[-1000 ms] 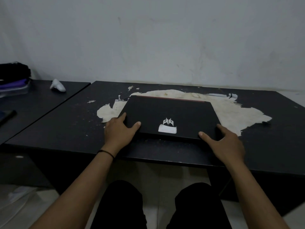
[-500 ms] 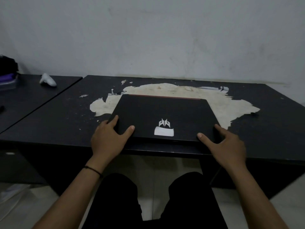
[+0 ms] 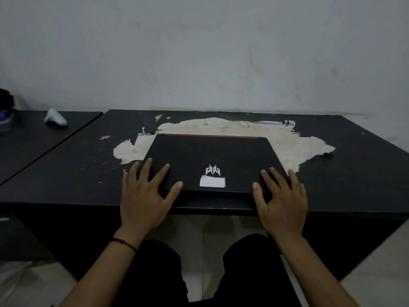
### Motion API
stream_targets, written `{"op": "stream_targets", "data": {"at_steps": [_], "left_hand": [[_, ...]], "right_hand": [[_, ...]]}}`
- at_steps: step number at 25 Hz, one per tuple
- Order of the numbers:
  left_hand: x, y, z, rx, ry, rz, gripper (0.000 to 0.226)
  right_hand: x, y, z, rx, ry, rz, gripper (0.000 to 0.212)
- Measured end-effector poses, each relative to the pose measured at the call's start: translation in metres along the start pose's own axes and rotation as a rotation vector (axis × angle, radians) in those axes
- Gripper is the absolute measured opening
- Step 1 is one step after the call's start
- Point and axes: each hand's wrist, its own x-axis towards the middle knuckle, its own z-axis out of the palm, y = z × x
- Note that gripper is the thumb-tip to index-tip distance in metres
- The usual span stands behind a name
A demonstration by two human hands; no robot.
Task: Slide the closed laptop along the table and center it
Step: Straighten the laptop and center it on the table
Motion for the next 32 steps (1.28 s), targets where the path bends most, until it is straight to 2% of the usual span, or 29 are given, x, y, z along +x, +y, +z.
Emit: {"op": "stream_targets", "data": {"at_steps": [2, 6, 12, 15, 17, 19, 28, 32], "left_hand": [[-0.001, 0.002, 0.0, 0.027, 0.007, 0.031, 0.082], [-0.002, 0.005, -0.003, 0.015, -0.046, -0.027, 0.095], [-0.002, 0.008, -0.004, -0.099, -0.001, -0.051, 0.091], [0.0, 0.007, -0.006, -0.147, -0.034, -0.123, 0.095], [0.001, 0.008, -0.008, -0.096, -0.065, -0.157, 0.102], [0.001, 0.01, -0.01, -0.045, -0.065, -0.161, 0.107], [-0.001, 0.013, -0.006, -0.032, -0.051, -0.139, 0.109], [-0.004, 0.011, -0.007, -0.047, -0.032, -0.133, 0.107]], "right_hand": [[-0.002, -0.003, 0.002, -0.029, 0.001, -0.055, 0.065], [-0.001, -0.011, 0.001, 0.004, -0.04, -0.002, 0.085], [-0.001, -0.016, -0.001, 0.059, -0.036, 0.063, 0.086], [0.006, -0.016, -0.007, -0.011, -0.155, 0.127, 0.097], [0.012, -0.021, -0.012, -0.081, -0.262, 0.18, 0.108], [0.015, -0.024, -0.016, -0.083, -0.296, 0.201, 0.114], [0.007, -0.02, -0.01, 0.065, -0.162, 0.181, 0.107], [0.0, -0.018, -0.008, 0.113, -0.041, 0.145, 0.098]]}}
